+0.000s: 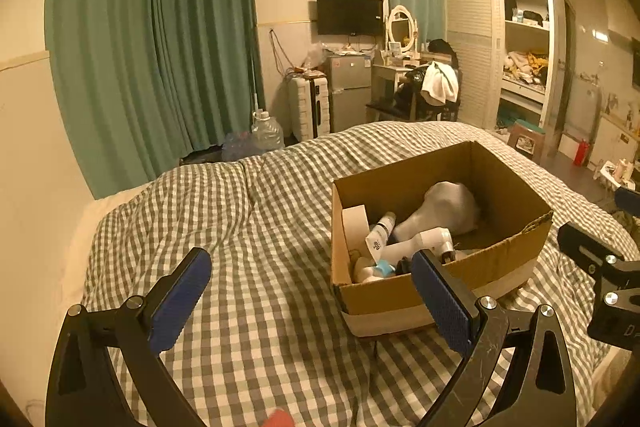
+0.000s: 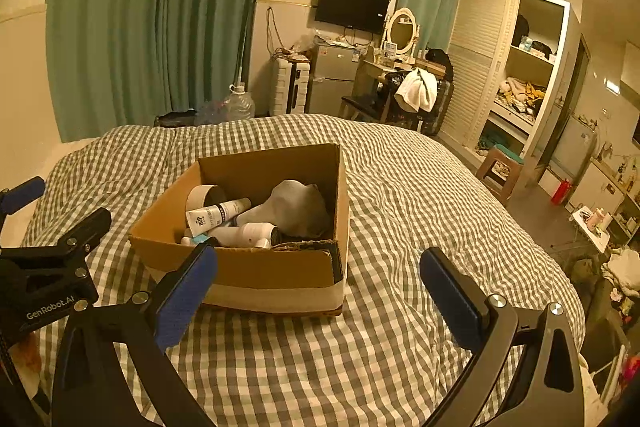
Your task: Organize objects
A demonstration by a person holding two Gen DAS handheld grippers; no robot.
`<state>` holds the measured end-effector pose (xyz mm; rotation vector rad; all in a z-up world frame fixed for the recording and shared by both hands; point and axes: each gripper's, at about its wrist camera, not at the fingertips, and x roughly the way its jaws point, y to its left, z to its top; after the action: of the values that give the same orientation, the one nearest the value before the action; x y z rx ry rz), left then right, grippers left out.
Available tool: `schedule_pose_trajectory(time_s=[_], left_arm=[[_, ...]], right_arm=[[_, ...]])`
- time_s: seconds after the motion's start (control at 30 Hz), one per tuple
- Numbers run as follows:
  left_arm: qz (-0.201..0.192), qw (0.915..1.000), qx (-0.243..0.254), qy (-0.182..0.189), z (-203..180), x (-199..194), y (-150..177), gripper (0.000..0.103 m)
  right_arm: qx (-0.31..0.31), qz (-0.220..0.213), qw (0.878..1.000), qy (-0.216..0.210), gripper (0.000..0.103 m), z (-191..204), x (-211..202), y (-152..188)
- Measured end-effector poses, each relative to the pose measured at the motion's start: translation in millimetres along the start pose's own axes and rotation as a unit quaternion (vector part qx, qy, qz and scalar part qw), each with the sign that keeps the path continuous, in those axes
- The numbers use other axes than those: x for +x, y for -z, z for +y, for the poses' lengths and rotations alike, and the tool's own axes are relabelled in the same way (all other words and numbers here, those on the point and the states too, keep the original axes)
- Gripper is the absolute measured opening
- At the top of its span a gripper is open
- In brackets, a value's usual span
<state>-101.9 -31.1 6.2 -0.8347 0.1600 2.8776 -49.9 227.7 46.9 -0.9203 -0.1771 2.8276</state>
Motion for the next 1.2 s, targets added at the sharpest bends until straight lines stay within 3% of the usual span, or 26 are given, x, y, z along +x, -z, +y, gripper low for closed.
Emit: schedule_pose_trajectory(time_s=[1.2], left_arm=[[-0.011, 0.9999, -0.001, 0.002, -7.6, -12.6, 0.1, 0.103]], right_arm=[[-0.005, 0.009, 1.0, -0.011, 0.101, 4.5, -1.7, 1.2]])
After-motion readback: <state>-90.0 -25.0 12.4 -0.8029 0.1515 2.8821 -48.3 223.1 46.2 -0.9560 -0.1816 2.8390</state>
